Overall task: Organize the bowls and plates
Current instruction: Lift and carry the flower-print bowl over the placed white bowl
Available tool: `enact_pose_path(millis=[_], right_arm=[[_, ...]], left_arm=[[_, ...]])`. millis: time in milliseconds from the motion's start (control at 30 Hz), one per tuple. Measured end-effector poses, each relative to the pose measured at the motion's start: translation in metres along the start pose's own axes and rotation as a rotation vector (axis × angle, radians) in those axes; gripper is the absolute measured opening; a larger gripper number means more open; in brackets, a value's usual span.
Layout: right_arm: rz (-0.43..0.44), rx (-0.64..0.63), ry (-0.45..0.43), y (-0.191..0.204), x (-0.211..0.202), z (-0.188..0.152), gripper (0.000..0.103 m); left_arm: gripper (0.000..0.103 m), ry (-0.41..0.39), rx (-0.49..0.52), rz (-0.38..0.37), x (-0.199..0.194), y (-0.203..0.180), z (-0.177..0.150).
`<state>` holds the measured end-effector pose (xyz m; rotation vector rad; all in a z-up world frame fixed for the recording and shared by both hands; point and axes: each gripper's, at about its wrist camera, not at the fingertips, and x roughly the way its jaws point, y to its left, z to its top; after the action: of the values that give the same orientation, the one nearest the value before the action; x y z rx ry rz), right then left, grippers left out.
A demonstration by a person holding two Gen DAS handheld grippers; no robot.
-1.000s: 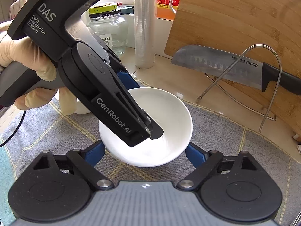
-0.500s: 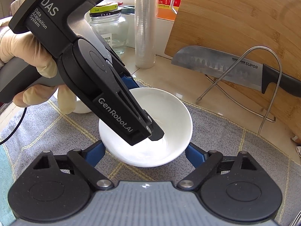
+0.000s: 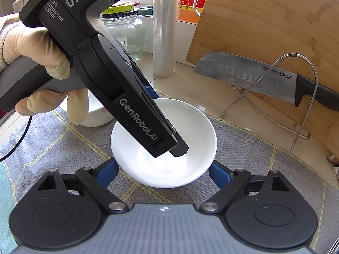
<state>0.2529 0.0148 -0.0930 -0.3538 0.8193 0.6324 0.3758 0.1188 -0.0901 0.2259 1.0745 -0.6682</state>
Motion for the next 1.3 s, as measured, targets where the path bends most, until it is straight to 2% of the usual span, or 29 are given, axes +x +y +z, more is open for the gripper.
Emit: enact_pose_path(millis=[1300], right_arm=[[-0.012,-0.036,-0.042,0.004,-0.025,-0.001,0.094]], left_arm=[[0.061,-0.04,0.034,0.012,-0.02,-0.017,-0.004]])
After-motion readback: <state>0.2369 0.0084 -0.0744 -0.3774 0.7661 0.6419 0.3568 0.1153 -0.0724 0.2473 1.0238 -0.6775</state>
